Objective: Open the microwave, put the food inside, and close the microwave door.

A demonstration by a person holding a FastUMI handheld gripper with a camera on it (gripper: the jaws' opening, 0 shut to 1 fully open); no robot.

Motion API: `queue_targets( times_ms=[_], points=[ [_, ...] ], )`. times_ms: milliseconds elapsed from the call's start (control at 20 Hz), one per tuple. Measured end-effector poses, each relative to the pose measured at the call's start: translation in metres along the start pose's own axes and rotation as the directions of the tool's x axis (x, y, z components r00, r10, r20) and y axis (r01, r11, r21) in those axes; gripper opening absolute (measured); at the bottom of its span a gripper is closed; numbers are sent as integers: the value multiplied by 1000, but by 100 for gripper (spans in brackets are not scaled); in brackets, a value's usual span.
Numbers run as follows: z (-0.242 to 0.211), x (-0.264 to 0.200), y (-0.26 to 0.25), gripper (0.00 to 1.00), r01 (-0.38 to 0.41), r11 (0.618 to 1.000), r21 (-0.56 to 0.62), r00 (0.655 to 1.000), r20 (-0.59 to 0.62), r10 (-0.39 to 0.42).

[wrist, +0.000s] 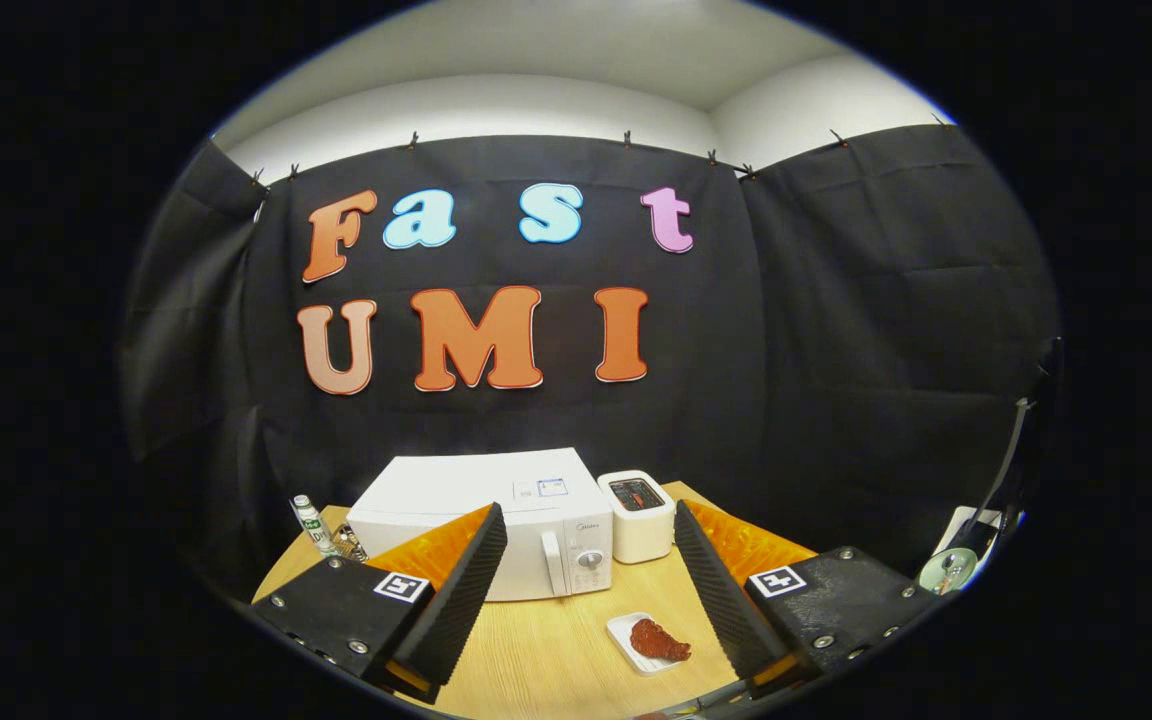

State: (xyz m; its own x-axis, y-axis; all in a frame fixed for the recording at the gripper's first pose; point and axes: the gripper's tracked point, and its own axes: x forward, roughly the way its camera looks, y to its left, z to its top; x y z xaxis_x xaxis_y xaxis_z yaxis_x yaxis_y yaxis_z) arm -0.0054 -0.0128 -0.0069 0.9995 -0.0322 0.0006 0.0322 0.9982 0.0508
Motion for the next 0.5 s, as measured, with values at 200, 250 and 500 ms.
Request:
queue_targets(
  times_ms=[200, 250, 500],
  points=[
    [-12, 9, 1, 100, -5, 1000, 12, 1000, -9, 5],
    [-18, 12, 4, 100, -13, 1000, 15, 1000, -17, 13],
    [-50, 30, 21, 100, -55, 998, 8, 996, -75, 55]
  ],
)
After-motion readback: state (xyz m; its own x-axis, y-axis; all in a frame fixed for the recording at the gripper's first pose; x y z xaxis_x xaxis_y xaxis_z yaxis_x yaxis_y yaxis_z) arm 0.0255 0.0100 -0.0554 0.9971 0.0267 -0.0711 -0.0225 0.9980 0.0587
